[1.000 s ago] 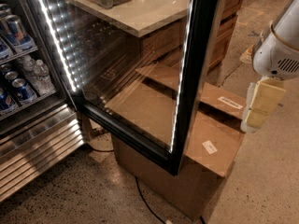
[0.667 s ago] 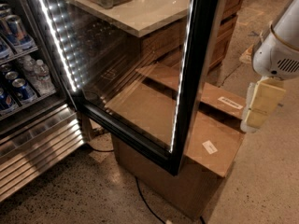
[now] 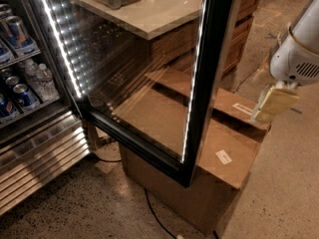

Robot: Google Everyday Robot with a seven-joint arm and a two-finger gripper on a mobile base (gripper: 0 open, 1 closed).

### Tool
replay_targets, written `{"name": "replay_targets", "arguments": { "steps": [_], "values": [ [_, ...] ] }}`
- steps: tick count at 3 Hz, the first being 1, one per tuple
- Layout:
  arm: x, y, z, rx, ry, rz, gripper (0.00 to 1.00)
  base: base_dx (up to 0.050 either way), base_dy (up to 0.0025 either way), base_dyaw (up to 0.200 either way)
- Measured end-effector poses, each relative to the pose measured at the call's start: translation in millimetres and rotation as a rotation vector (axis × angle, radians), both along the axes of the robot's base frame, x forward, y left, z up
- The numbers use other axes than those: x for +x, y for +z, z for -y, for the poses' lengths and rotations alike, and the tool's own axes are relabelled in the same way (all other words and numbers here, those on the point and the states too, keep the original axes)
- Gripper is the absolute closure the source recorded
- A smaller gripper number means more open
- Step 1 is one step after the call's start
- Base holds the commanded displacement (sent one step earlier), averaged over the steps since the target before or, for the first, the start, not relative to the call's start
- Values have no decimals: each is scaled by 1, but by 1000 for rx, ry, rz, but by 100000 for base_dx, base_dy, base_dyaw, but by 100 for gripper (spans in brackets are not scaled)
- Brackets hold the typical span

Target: Close right fridge door

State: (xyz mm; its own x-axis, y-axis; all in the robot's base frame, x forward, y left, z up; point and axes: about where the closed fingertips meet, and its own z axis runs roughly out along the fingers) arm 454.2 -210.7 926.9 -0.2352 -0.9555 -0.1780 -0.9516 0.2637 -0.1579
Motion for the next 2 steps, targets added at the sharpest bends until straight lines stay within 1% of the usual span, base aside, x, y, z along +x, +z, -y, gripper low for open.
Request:
{"name": "replay_targets", "arguments": {
  "steps": [2],
  "values": [
    [0,0,0,0,0,0,88,0,0,0]
  ]
}}
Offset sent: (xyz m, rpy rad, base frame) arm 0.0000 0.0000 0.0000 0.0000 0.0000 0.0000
